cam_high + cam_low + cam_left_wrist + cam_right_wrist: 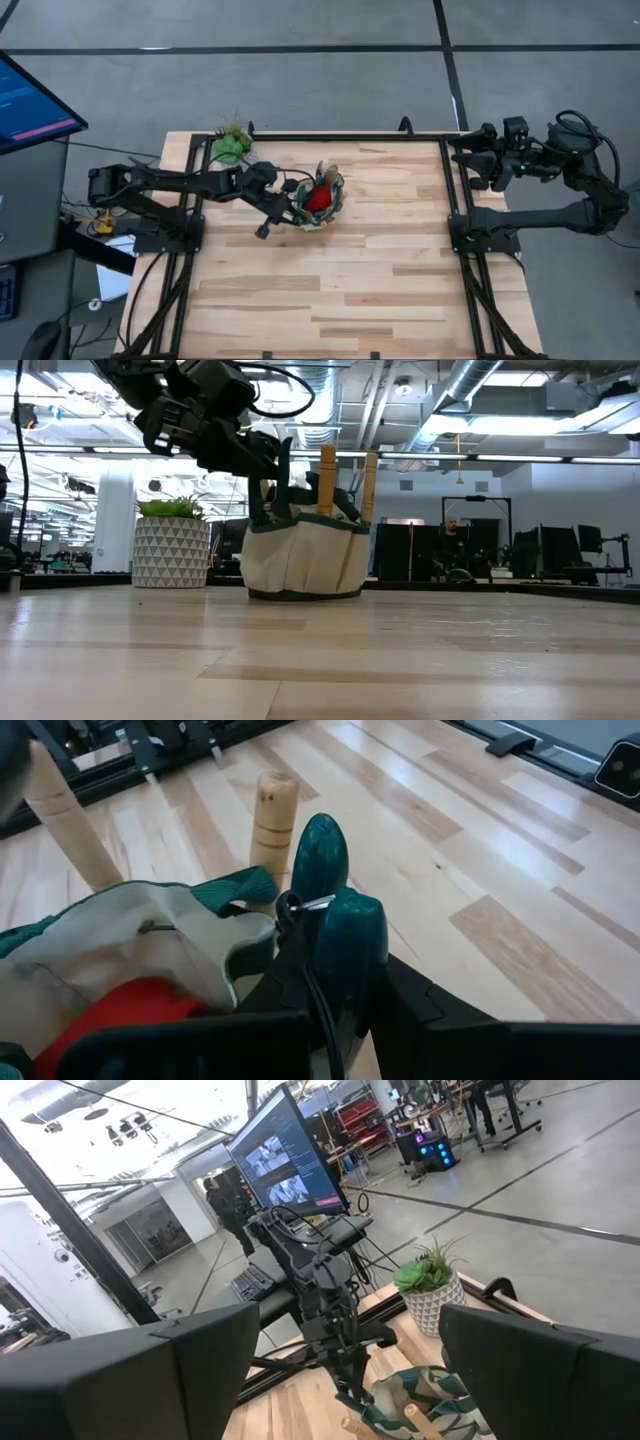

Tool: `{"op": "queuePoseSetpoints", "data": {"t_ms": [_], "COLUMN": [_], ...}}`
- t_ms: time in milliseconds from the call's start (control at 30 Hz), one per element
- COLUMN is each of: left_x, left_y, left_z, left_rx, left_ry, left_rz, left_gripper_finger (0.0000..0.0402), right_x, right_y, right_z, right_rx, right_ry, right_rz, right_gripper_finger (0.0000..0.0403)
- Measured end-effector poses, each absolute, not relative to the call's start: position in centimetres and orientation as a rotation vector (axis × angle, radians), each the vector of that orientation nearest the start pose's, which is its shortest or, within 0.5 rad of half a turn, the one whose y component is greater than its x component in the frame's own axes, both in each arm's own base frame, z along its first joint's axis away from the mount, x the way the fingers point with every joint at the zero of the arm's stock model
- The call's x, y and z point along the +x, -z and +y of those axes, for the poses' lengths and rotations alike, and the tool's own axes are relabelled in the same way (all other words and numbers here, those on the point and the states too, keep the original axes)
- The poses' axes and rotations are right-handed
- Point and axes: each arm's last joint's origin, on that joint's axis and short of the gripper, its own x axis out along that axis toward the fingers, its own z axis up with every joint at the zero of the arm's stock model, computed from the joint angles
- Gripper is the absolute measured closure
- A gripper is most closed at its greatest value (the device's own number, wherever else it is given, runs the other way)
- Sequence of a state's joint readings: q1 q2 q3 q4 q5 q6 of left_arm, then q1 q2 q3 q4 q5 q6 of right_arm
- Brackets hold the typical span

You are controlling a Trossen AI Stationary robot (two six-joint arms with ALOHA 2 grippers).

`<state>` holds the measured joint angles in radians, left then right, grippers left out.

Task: Pick & Place Garden tools in Gardening bag
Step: Put the shear scissors into the gardening bag

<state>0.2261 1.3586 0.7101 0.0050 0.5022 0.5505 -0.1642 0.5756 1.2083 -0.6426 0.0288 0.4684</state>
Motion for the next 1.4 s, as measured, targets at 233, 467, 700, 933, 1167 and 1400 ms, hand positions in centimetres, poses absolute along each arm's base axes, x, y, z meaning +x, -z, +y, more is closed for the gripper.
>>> {"op": "queuePoseSetpoints", "data": {"t_ms": [233, 467, 700, 933, 1167, 1400], "left_x": [25.1, 25.5, 26.8, 26.1, 25.2, 25.4], "left_y": [-22.9, -21.7, -19.4, -20.7, -22.6, -22.7], "left_z": [5.6, 6.9, 7.4, 6.9, 5.4, 5.1], "left_rx": [0.314, 0.302, 0.353, 0.217, 0.017, 0.156], "left_ry": [0.321, 0.288, 0.319, 0.37, 0.439, 0.369], "left_rz": [0.45, 0.495, 0.539, 0.494, 0.453, 0.457], "left_gripper_finger": [0.0371, 0.0371, 0.0371, 0.0371, 0.0371, 0.0371], "right_x": [5.6, 5.6, 5.6, 5.6, 5.6, 5.6], "right_y": [-43.9, -43.9, -43.9, -43.9, -43.9, -43.9], "right_z": [-1.0, -1.0, -1.0, -1.0, -1.0, -1.0], "right_rx": [0.468, 0.464, 0.466, 0.468, 0.461, 0.445], "right_ry": [0.19, 0.19, 0.19, 0.189, 0.189, 0.189], "right_rz": [-0.035, -0.034, -0.034, -0.035, -0.034, -0.032], "right_gripper_finger": [0.0101, 0.0101, 0.0101, 0.0101, 0.0101, 0.0101]}}
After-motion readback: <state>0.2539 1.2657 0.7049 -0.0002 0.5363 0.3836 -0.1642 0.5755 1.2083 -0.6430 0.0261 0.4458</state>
